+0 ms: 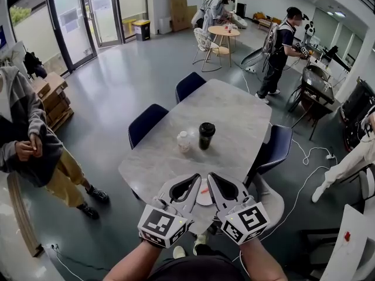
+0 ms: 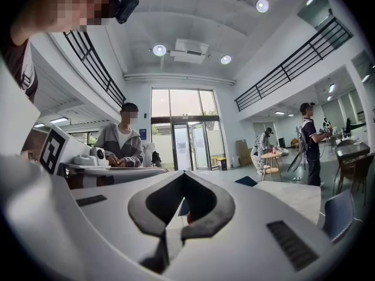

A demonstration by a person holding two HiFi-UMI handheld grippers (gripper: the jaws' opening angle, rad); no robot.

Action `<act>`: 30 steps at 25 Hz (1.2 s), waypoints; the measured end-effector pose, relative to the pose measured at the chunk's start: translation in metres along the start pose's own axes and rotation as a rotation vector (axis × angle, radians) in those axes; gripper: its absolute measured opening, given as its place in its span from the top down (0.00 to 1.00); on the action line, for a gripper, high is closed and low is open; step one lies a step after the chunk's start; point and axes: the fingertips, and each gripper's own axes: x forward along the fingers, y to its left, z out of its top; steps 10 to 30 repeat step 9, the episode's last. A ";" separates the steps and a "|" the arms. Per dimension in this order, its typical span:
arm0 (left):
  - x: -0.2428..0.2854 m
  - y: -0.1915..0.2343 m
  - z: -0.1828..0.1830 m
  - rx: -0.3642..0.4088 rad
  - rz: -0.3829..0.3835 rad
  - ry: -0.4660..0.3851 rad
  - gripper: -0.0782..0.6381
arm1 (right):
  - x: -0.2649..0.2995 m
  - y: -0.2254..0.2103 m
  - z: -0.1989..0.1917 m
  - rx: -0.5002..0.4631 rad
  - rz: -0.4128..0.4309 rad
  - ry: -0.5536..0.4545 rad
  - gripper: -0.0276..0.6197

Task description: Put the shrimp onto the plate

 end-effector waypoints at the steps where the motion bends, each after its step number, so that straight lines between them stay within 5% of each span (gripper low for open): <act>1: 0.000 -0.001 0.001 0.001 -0.002 -0.002 0.88 | -0.001 0.000 0.001 0.000 -0.002 -0.001 0.96; 30: 0.002 -0.010 0.001 0.000 -0.011 -0.005 0.88 | -0.010 -0.003 0.003 0.001 -0.026 0.004 0.96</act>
